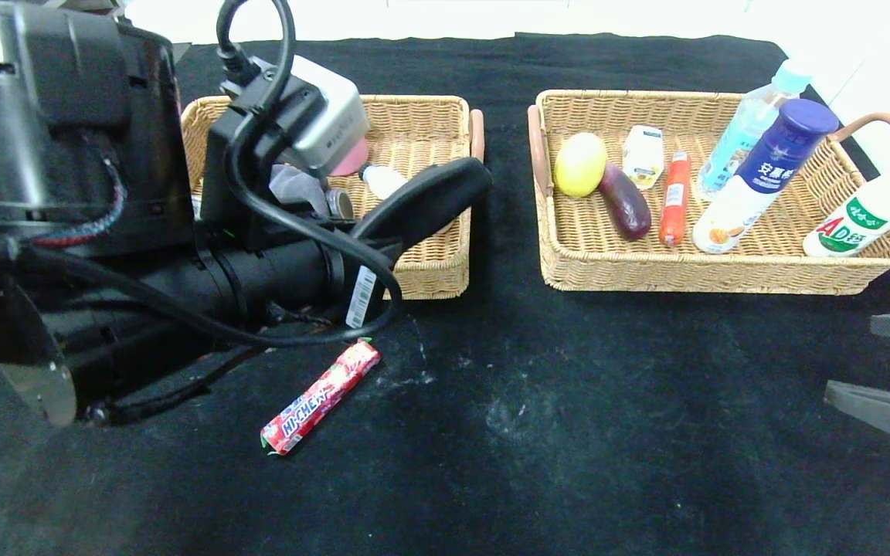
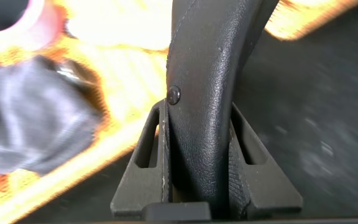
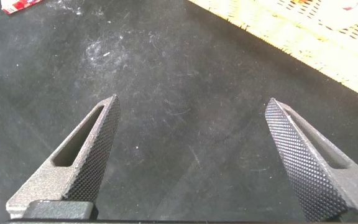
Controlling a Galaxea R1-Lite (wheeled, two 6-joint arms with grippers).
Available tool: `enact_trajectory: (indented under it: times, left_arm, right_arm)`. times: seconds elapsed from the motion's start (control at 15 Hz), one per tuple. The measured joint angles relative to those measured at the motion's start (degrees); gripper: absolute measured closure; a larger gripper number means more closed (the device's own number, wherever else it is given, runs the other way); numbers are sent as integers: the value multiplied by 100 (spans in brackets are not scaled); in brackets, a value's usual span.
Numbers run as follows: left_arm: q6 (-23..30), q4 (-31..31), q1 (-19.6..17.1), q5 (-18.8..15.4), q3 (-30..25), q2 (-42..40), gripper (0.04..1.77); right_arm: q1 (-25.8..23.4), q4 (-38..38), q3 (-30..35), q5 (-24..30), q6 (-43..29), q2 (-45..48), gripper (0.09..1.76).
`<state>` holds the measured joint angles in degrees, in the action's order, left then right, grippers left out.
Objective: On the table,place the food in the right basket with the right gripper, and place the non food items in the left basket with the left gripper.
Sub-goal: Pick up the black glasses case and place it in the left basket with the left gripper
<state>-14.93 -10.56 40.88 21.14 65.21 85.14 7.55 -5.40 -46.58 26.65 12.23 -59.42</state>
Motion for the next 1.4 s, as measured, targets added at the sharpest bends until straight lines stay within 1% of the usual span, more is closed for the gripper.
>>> enact_trajectory:
  times: [0.13, 0.27, 0.6, 0.8, 1.0, 1.13, 1.4]
  left_arm:
    - [5, 141, -535, -463, 271, 26, 128]
    - [30, 216, -1006, -794, 496, 88, 129]
    - [59, 244, -1897, -1235, 1064, 395, 130]
    - [68, 246, -2345, -1497, 1343, 612, 130]
    - [79, 210, -2715, -1621, 1536, 874, 130]
    - [85, 207, -2887, -1755, 1638, 1012, 131]
    - [83, 188, -3051, -1794, 1869, 1197, 131]
  right_arm:
    - [0, 0, 4, 2, 0, -9, 14]
    - [0, 0, 4, 2, 0, -23, 14]
    - [0, 0, -2, -2, -2, -39, 14]
    - [0, 2, -2, -2, 0, -43, 14]
    - [0, 4, -2, -2, 0, -45, 14]
    - [0, 6, -2, 0, 0, -48, 14]
    - [0, 6, -2, -2, -2, -50, 14]
